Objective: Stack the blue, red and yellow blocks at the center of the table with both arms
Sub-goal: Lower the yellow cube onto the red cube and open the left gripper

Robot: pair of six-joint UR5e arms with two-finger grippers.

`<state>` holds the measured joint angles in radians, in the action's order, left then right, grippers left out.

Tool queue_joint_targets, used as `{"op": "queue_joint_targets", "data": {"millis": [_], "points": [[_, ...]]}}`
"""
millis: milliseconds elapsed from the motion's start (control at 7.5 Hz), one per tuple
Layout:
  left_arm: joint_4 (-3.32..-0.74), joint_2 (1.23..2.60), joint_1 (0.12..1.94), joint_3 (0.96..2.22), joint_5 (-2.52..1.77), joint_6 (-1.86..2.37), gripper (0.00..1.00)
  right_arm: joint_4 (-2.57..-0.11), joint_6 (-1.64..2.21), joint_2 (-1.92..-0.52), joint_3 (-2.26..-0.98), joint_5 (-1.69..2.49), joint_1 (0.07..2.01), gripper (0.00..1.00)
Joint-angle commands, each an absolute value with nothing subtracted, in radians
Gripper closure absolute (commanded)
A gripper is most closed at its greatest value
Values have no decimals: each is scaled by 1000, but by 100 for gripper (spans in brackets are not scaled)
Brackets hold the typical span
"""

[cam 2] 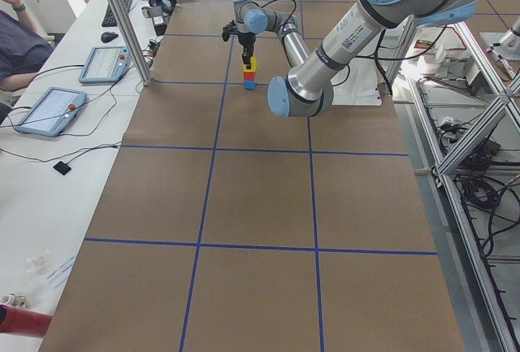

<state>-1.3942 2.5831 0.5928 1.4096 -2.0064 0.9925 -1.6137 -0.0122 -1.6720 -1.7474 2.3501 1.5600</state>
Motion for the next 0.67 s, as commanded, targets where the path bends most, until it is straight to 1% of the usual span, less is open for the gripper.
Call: {"op": "queue_joint_targets", "data": {"millis": [0, 133, 267, 400, 533], "points": [[-1394, 2583, 592, 1408, -2006, 992, 100, -1614, -12, -1672, -1747, 2350, 1562, 1], [-1394, 2583, 592, 1407, -2006, 997, 70, -1614, -12, -1672, -1747, 2350, 1562, 1], [-1396, 2583, 592, 1405, -2005, 1032, 11, -1614, -12, -1672, -1747, 2350, 1562, 1], [-1416, 2582, 591, 1404, -2005, 1041, 0, -1614, -12, -1672, -1747, 2350, 1562, 1], [-1442, 2582, 591, 1404, -2005, 1064, 0, -1614, -12, -1672, -1747, 2350, 1562, 1]]}}
